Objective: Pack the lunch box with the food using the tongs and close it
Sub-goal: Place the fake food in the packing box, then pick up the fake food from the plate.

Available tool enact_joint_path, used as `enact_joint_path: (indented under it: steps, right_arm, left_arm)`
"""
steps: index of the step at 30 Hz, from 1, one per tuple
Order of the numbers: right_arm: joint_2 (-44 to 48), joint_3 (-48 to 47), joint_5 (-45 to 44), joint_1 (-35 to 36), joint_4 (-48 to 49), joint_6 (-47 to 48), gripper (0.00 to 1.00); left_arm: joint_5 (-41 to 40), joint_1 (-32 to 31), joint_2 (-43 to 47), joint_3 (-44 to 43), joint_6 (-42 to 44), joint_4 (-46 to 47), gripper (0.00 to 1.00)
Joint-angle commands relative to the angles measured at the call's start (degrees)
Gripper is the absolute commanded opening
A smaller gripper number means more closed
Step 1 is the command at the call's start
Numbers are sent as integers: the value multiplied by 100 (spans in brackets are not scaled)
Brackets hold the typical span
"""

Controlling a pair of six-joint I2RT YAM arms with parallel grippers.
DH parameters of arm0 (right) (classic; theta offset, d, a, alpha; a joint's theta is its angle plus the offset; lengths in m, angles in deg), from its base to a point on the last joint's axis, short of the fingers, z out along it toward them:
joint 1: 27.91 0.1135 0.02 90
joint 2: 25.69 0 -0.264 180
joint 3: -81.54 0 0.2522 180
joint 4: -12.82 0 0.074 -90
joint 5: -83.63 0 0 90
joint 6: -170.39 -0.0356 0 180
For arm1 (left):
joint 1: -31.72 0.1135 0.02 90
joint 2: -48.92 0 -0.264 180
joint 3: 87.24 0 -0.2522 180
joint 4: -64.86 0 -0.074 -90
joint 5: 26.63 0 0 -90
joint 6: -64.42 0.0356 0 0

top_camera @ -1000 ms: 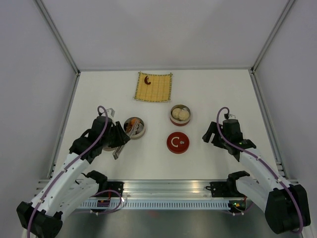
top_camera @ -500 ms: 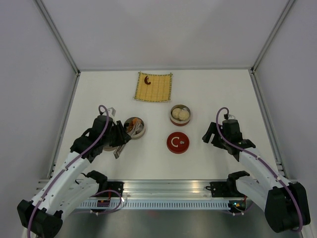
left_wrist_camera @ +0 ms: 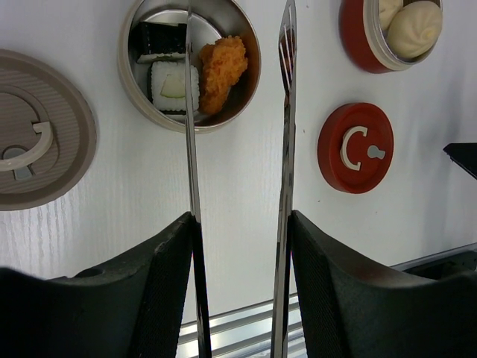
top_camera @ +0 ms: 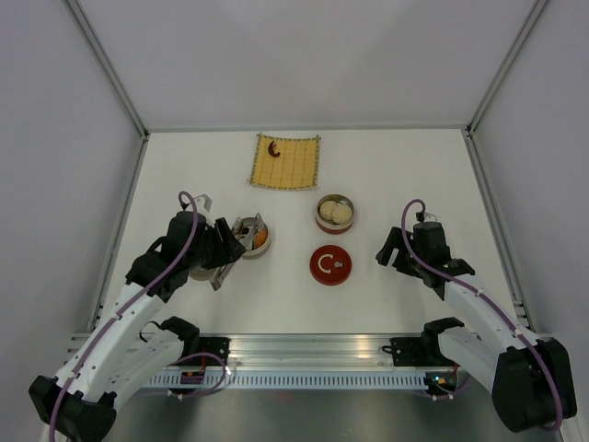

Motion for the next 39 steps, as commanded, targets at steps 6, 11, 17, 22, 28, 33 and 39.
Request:
enact_joint_path:
  steps: [6,11,17,22,28,33,39]
  right_arm:
    - [25,28,-68,-10,147,-42,90]
    - [-107,37,-42,-10,253,-42,90]
    - [-212,-7,-15,-19,323,-34,91]
    - [-466,-86,72,-19,543,-60,91]
    - [-967,-218,231,-10,807,-34,90]
    - [-1205,-288,231,-10,912,10,90]
    - [-1433,-385,240,-10,974,54,91]
  left_arm:
    - [-604,-8,-413,-870,427,236,59]
    - [-658,-8,-1354,-1346,674,790,61]
    - [-631,1,-3138,-2365,1016,1484,61]
    - [-1000,36,-4770,-3814,1306,1582,59]
    - [-1158,133,-6118,-5335,1596,1529,57]
    - [-1343,221,-7102,-6241,1746,1353,55]
    - [-1352,352,-7490,-6383,1746,1344,53]
